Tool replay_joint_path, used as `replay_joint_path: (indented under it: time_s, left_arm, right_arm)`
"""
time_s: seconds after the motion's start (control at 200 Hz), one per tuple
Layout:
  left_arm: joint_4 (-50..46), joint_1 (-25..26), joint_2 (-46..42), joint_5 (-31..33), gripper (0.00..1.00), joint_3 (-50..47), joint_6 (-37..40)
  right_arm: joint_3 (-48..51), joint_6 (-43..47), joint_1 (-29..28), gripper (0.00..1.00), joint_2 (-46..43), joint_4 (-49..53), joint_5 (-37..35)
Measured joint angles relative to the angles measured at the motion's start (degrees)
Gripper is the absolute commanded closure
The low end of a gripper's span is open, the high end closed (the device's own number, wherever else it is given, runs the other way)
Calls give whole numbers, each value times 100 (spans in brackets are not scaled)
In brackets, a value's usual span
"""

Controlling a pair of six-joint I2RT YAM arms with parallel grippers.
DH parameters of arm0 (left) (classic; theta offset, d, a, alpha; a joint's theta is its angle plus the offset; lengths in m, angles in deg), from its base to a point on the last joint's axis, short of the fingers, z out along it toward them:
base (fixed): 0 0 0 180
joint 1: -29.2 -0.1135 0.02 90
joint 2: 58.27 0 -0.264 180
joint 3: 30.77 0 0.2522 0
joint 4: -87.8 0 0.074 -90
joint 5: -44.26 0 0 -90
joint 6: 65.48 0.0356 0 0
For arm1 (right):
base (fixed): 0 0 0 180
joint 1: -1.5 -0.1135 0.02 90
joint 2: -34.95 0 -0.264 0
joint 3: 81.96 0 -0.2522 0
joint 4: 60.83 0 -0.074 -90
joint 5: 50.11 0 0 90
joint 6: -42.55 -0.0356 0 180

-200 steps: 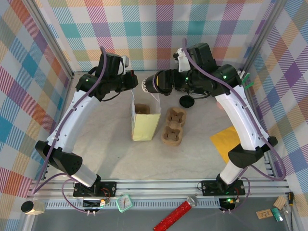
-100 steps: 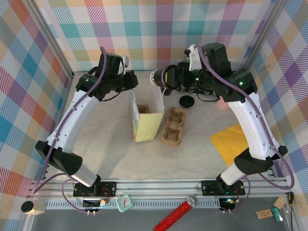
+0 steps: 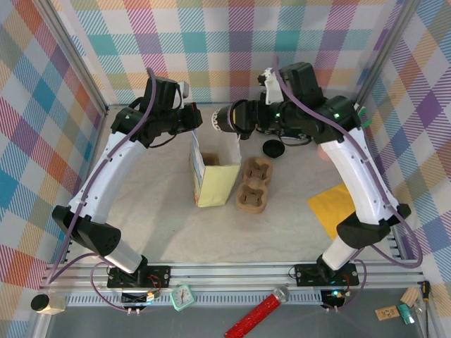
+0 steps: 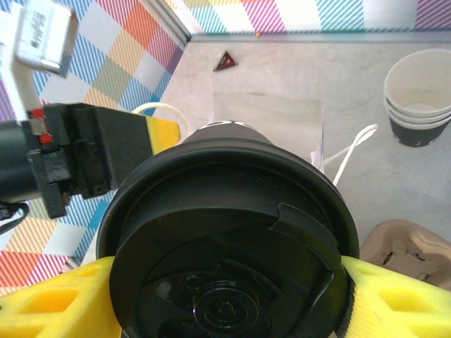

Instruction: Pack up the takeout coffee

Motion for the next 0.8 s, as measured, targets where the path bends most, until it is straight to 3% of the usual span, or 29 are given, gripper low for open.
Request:
replay_joint_path:
  time_s: [0.8]
  left_arm:
    - [286,59,-50,-214,100,-144,-24]
  right_arm:
    - [17,0,-455,33,1019,922,85]
